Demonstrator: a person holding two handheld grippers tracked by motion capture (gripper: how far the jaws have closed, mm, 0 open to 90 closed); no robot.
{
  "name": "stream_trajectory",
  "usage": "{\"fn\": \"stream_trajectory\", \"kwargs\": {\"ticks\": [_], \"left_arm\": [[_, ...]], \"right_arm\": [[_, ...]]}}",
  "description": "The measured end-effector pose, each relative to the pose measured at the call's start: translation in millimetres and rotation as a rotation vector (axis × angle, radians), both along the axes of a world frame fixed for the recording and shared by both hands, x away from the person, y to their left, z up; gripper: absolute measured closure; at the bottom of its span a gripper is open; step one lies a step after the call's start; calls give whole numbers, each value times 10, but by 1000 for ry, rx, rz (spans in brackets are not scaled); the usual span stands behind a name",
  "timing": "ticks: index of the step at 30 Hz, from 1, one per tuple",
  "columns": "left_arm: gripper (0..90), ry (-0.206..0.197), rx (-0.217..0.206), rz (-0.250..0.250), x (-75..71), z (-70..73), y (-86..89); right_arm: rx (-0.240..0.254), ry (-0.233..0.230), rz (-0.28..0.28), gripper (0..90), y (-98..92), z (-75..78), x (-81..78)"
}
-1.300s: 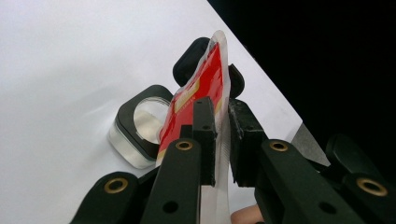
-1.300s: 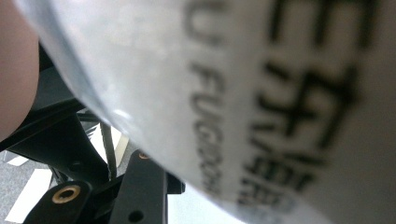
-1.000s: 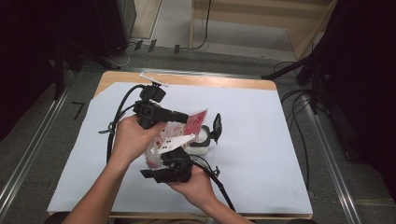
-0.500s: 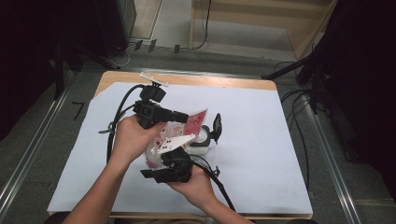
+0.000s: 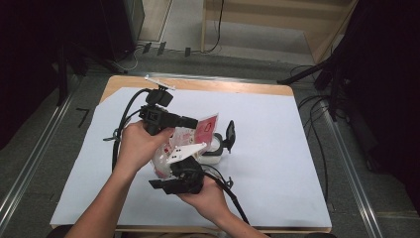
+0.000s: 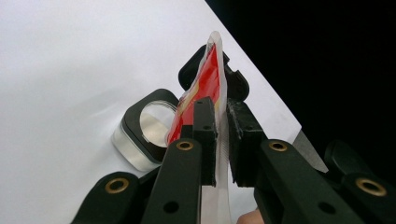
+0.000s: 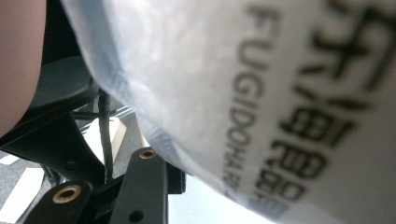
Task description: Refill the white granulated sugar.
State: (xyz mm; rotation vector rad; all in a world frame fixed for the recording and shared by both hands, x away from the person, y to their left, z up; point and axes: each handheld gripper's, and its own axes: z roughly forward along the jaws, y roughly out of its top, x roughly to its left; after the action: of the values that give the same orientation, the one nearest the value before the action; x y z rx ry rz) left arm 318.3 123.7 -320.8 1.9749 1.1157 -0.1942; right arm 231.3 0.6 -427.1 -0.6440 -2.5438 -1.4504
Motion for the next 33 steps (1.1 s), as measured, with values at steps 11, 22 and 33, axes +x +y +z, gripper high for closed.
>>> {"fn": "stream_trajectory", "kwargs": {"ticks": [11, 22, 33], "left_arm": [[838, 1, -14, 5, 9, -13, 5], [838, 1, -6, -1, -4, -10, -20], [838, 3, -4, -3, -8, -12, -17]], "right_arm": [[-10, -1, 0, 643, -3, 3, -3], [-7, -5, 0, 643, -6, -9, 5], [-8, -6, 0, 643, -4, -12, 1]]}}
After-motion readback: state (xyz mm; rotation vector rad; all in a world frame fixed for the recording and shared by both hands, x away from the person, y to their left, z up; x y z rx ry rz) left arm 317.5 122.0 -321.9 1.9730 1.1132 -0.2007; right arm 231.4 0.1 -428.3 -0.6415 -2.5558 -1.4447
